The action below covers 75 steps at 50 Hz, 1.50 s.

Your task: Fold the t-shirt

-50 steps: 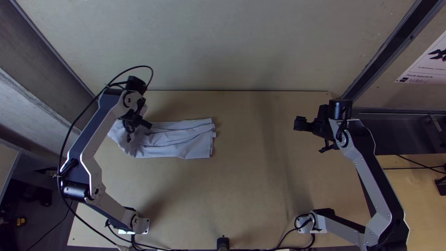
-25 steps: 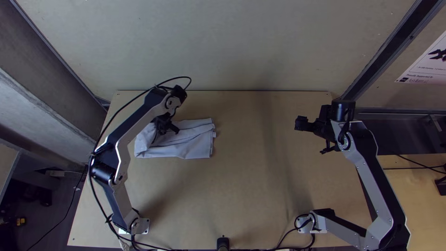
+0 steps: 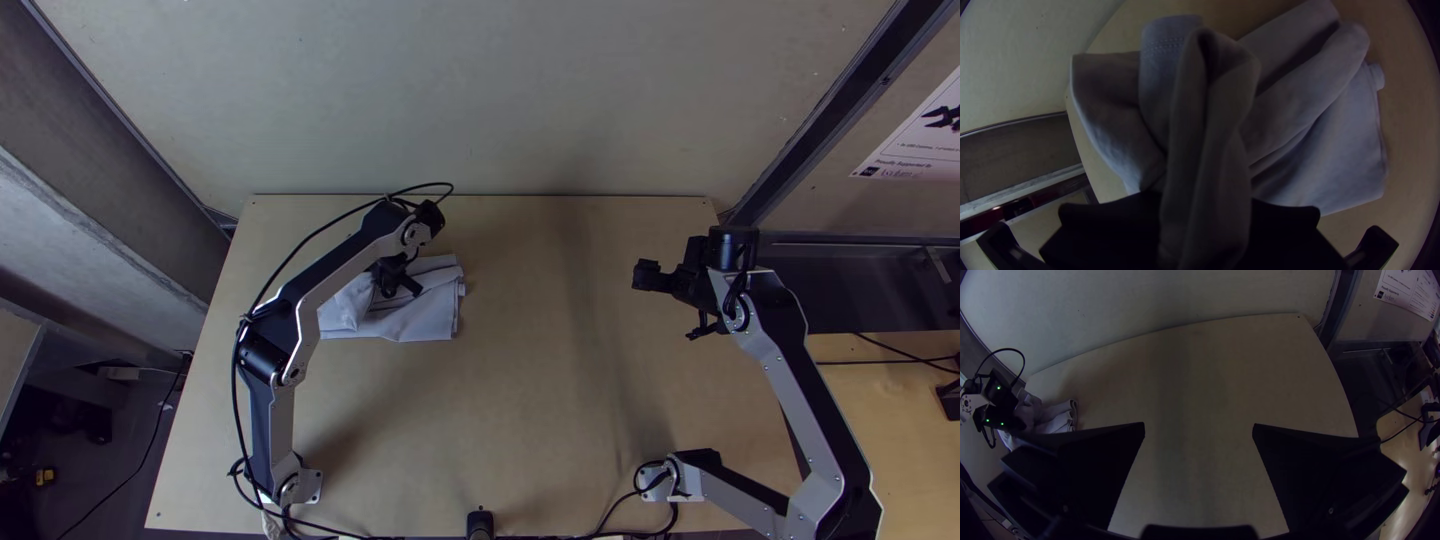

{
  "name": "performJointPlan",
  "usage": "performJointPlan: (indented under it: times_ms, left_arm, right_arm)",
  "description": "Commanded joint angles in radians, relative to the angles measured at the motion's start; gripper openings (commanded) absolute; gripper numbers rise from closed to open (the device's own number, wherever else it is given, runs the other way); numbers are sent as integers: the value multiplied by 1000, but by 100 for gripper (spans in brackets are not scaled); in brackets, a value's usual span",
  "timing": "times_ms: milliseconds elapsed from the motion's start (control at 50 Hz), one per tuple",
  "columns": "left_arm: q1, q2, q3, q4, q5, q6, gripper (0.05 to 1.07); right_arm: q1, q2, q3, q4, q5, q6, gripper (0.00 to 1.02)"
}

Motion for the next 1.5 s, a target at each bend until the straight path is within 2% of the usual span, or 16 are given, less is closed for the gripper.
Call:
performJointPlan:
  times_ms: [0,200,220,240,280,320,360,380,580,700,740,1000,1180,1260,1360,1480]
  left_arm:
    - [-29,38,42,-19,2,-38,8]
    - [-69,87,85,-19,5,-56,9]
    - [-72,96,91,-19,5,-60,12]
    - [-75,102,99,-19,5,-64,19]
    - [-87,115,116,-19,8,-83,40]
    - [-101,125,128,-17,39,-87,64]
    - [-113,144,159,-17,63,-102,94]
    - [-121,151,173,-17,80,-110,104]
    - [-194,256,397,15,364,-181,103]
    - [-200,233,403,131,689,-241,103]
    - [-197,230,410,154,752,-245,103]
    - [-204,196,423,150,753,-224,103]
    - [-135,101,375,156,727,-201,103]
    - [-96,39,341,168,701,-170,103]
    - [-23,-54,311,173,695,-142,103]
    - [73,-185,251,194,675,-81,103]
  right_arm:
    - [6,-17,-28,16,10,28,99]
    - [11,-19,-48,29,10,40,99]
    - [12,-20,-49,29,10,42,99]
    - [15,-20,-51,29,10,42,99]
    - [18,-23,-55,29,9,43,99]
    - [23,-26,-63,29,10,46,99]
    - [31,-29,-71,29,10,48,99]
    - [32,-32,-77,30,9,49,99]
    - [60,-45,-124,30,10,63,99]
    - [61,-57,-138,30,10,63,99]
    - [61,-58,-141,30,10,63,99]
    - [46,-66,-141,33,12,57,99]
    - [22,-61,-48,61,13,19,99]
    - [14,-54,6,98,39,-41,99]
    - [0,-22,74,113,62,-162,99]
    - [-49,-5,161,158,62,-176,99]
